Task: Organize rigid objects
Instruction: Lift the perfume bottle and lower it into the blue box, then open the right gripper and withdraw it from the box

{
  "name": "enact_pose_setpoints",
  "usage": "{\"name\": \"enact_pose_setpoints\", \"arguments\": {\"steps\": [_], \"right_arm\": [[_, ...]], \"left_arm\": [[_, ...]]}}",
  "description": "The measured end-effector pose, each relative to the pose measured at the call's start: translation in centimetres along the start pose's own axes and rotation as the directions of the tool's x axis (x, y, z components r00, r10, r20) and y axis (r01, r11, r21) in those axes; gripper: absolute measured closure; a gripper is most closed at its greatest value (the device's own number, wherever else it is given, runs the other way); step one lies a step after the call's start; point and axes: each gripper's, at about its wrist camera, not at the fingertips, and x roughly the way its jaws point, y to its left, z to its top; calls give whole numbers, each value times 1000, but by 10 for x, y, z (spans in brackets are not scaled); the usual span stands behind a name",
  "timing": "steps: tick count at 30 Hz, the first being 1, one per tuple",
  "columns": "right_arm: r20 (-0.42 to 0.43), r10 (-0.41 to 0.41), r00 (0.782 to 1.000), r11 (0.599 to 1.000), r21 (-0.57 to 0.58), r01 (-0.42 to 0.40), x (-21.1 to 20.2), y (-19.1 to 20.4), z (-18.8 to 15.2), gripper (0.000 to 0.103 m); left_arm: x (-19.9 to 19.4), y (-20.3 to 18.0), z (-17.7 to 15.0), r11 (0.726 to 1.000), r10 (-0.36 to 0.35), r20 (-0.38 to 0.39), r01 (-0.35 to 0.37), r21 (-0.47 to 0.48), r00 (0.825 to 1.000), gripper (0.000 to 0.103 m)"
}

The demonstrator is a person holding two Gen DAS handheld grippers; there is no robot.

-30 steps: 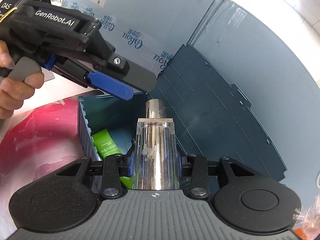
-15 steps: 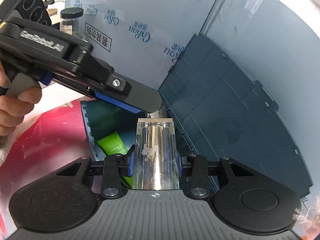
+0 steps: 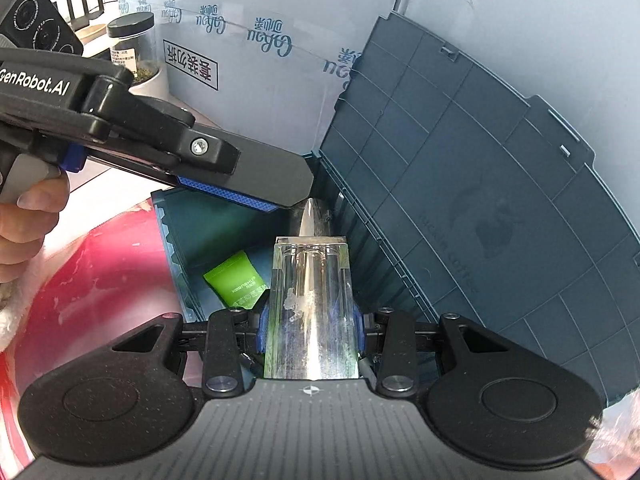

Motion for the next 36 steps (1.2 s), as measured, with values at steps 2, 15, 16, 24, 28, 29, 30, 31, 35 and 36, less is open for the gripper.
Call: {"name": "enact_pose_setpoints", "arguments": {"steps": [2,15,16,24,28,29,30,31,35,36], "right_arm": [[-5,-1,1000,1000,-2,1,0,0,0,68],[-26,-8,1000,1000,7,9,6,-1,0,68],[-24,-9,1000,1000,7,9,6,-1,0,68],[29,-27,999,1000,16,26,-10,-1,1,67],[75,-67,995,997,35,65,-28,-1,-4,61],[95,-81,992,996,37,77,-35,0,-6,58],[116,-90,989,995,44,86,-42,1,-8,52],[138,-108,985,993,54,101,-50,2,-11,48],[236,-187,954,980,117,163,-84,7,-28,30],[261,-203,944,976,135,172,-92,9,-33,25]], "left_arm": [[1,-1,1,1000,-1,-1,1,-2,1000,62],[1,0,1,1000,-1,-1,1,-4,1000,62],[1,0,1,1000,-1,-1,1,-4,1000,62],[1,0,1,1000,-1,-1,1,-6,1000,60],[1,-1,0,1000,-16,0,16,-9,1000,59],[1,-2,-1,1000,-22,-2,22,-7,1000,59],[1,-3,-1,1000,-31,-4,31,-3,1000,57],[1,-5,-2,999,-36,-3,36,2,999,54],[1,-15,-5,999,-33,3,33,41,999,44],[0,-18,-5,998,-34,7,34,51,999,44]]}}
